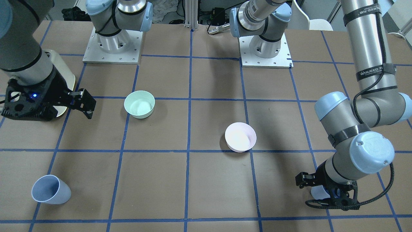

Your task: Stack blue cups with both arms

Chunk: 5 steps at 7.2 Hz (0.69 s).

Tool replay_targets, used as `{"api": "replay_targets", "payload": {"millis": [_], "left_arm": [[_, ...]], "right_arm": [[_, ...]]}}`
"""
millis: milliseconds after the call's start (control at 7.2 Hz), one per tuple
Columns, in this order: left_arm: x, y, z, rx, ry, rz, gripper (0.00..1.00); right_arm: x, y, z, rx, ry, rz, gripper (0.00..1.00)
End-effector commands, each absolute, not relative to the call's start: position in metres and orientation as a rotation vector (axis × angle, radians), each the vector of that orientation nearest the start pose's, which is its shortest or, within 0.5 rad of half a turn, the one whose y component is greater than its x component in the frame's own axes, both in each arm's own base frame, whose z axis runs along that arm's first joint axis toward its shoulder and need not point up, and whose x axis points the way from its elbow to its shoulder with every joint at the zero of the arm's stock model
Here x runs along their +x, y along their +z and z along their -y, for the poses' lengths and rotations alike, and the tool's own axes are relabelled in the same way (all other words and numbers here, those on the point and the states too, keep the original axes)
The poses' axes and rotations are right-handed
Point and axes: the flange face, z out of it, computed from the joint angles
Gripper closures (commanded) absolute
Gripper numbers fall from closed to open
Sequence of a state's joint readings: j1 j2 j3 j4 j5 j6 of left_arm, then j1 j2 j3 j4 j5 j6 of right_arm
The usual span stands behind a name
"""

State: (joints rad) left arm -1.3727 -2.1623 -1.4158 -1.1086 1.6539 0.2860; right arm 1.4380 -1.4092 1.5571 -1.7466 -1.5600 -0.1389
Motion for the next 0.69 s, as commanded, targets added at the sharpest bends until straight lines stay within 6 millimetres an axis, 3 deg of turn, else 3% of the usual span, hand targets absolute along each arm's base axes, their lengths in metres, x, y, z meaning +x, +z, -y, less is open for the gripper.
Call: {"api": "replay_targets", "payload": {"millis": [0, 139, 417, 556], "left_arm": [[0.021, 0.253, 0.706, 0.139, -0.011, -3.049, 0.88], [0.021, 0.254, 0.706, 0.138, -0.011, -3.045, 1.0], [0.023, 0.26, 0.705, 0.136, -0.014, -3.022, 1.0], [0.023, 0.271, 0.705, 0.132, -0.039, -3.019, 1.0]], "right_arm": [[0.015, 0.377, 0.642, -0.199, -0.204, -3.163, 0.0], [-0.006, 0.37, 0.673, -0.176, -0.23, -3.161, 0.0], [-0.035, 0.336, 0.737, -0.243, -0.227, -3.166, 0.0], [-0.044, 0.318, 0.749, -0.232, -0.209, -3.158, 0.0]]}}
